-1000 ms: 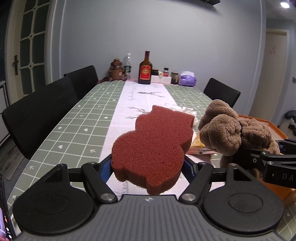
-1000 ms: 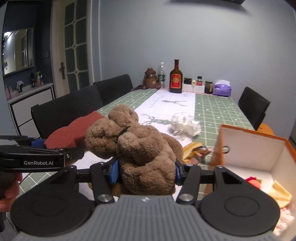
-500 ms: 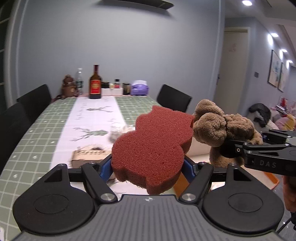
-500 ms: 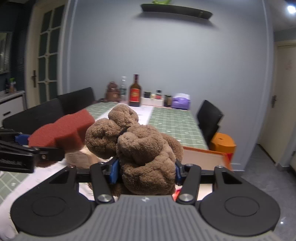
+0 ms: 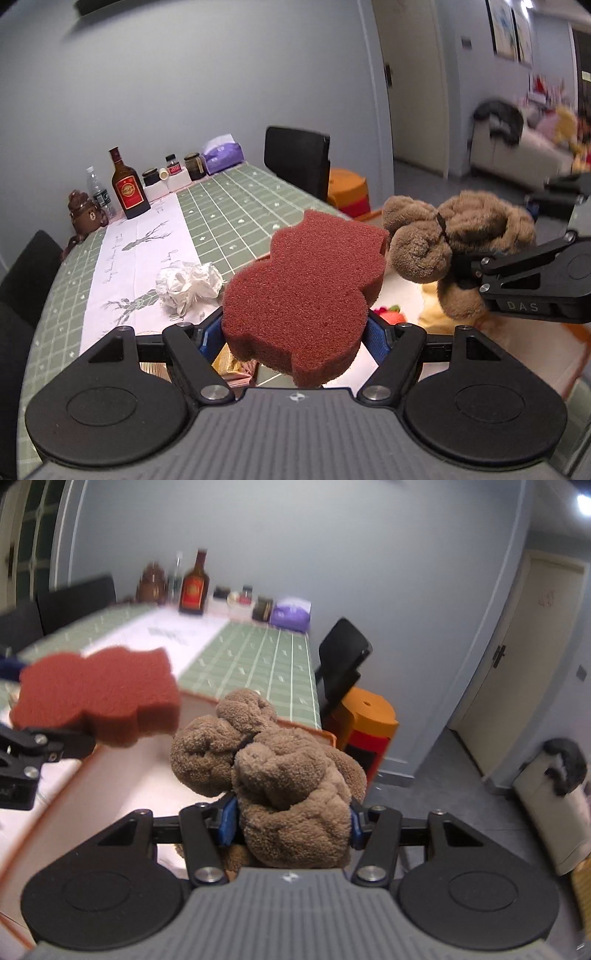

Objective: Organize soft objects
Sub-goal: 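Carry the sponge and plush bear over the orange box with both grippers, then open both grippers to drop the sponge and bear into the box, then move both tools back toward the white mesh bag and snack packet, then grasp the white mesh bag with the left gripper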

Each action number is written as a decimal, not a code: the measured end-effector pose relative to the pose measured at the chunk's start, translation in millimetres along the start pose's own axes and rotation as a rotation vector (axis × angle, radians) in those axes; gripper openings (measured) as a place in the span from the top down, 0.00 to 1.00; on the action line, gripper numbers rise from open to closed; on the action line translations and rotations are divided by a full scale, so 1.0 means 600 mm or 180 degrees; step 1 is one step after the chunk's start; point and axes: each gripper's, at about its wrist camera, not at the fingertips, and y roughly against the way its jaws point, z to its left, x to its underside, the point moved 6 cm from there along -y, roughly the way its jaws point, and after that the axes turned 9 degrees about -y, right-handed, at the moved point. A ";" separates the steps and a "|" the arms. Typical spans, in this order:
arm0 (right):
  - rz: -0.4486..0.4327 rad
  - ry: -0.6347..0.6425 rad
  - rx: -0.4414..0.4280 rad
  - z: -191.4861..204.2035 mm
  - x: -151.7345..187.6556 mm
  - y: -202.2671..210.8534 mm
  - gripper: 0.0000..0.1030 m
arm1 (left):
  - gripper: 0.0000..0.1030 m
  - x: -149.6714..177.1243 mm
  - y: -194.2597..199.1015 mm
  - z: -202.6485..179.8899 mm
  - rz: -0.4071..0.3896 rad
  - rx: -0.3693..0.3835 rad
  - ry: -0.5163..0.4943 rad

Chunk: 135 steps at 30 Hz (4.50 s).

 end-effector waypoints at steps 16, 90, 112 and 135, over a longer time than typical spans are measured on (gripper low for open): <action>0.0120 0.0965 0.0017 0.008 0.004 -0.124 0.44 | 0.17 -0.005 -0.127 -0.073 0.0492 -0.0319 -0.1010; -0.0827 -0.0302 -0.0630 0.223 0.038 0.151 0.15 | 0.10 0.193 0.175 0.134 -0.0625 -0.0237 0.0743; -0.0626 -0.0196 -0.0885 0.389 0.119 0.083 0.20 | 0.12 0.388 0.122 0.222 0.0108 -0.0353 0.1590; 0.0053 -0.0030 -0.1022 0.448 0.141 -0.079 0.50 | 0.13 0.370 -0.005 0.233 0.0505 -0.0032 0.1804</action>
